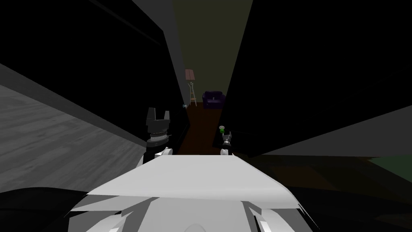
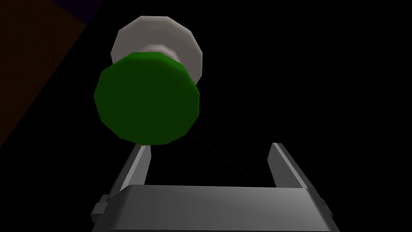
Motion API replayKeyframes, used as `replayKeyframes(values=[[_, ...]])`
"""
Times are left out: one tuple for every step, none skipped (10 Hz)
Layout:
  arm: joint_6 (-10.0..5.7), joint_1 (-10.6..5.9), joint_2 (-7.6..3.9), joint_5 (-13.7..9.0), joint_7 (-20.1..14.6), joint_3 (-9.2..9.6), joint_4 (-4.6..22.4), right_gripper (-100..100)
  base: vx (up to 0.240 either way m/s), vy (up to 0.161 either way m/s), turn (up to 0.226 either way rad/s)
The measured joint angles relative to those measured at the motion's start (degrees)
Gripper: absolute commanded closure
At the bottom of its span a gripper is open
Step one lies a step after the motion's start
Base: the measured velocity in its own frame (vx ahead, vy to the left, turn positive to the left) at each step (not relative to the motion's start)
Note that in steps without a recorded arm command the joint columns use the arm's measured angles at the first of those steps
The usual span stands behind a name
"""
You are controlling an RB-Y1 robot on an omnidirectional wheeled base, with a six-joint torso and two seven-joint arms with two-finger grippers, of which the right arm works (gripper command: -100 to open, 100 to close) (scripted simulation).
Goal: Push the door open
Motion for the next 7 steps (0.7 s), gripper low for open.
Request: replayKeyframes(values=[[0.16, -0.04, -0.03, -0.88, -1.35, 0.21, -0.12, -100, -0.036, -0.014, 0.012], [0.12, 0.21, 0.15, -1.30, -2.34, 0.38, -0.38, -100, -0.052, -0.006, 0.049], [0.07, 0.11, 0.25, -2.16, -3.52, 0.56, -0.33, -100, -0.049, -0.006, 0.030], [-0.37, -0.56, 0.08, -2.61, -4.88, 0.72, 0.84, -100, -0.047, -0.014, 0.071], [-0.30, 0.00, 0.28, -3.45, -6.13, 0.92, 0.12, -100, -0.032, -0.018, 0.028], [-0.87, -0.85, 0.21, -3.89, -7.46, 1.11, 1.67, -100, -0.039, -0.010, 0.049], [-0.72, -0.60, 0.30, -4.71, -8.85, 1.31, 1.18, -100, -0.063, -0.010, 0.046]])
